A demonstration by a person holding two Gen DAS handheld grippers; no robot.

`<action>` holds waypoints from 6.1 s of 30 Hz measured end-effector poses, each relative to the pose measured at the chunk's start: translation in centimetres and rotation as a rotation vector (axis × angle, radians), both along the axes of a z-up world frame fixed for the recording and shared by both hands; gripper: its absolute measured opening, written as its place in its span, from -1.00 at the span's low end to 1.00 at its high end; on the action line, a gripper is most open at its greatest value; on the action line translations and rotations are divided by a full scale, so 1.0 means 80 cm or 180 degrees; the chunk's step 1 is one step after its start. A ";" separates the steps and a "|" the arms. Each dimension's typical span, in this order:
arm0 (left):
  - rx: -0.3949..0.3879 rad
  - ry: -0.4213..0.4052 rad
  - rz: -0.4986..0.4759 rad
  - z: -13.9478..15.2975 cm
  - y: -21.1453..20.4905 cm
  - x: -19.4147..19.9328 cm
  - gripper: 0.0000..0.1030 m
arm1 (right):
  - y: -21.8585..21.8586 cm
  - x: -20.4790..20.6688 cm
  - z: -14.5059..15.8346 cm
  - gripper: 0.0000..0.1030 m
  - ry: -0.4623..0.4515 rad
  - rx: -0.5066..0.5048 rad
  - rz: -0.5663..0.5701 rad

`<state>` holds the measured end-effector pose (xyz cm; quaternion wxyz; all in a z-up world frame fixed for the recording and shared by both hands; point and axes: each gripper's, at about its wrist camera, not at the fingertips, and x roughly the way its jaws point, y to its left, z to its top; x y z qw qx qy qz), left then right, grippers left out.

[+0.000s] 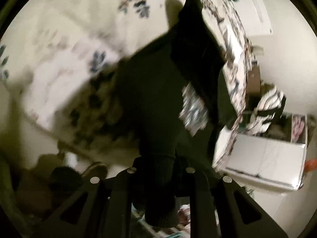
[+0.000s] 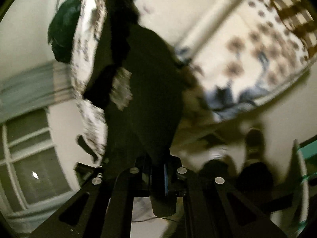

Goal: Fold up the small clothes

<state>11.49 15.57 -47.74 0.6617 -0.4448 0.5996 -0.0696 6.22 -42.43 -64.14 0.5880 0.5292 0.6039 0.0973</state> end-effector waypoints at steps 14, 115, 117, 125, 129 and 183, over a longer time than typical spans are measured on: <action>0.0065 -0.0081 -0.0157 -0.027 -0.015 0.153 0.22 | -0.010 0.192 -0.011 0.25 0.0128 -0.0316 -0.0367; 0.1679 -0.0968 -0.1653 0.008 -0.069 0.401 -0.63 | 0.056 0.460 0.078 -0.84 -0.0772 -0.2865 0.0602; 0.1600 -0.0901 -0.1555 0.001 -0.061 0.412 -0.63 | 0.044 0.456 0.088 -0.84 -0.0796 -0.2860 0.0411; 0.1058 -0.0522 -0.1260 -0.033 -0.033 0.438 -0.37 | 0.041 0.496 0.031 -0.80 -0.0315 -0.2809 0.0576; 0.0664 -0.0609 -0.0900 0.009 0.017 0.403 0.09 | 0.032 0.486 0.037 -0.48 -0.0252 -0.2434 0.0474; 0.1288 -0.0688 -0.1901 -0.038 -0.076 0.445 -0.12 | 0.043 0.496 0.029 0.25 -0.0318 -0.2286 0.0568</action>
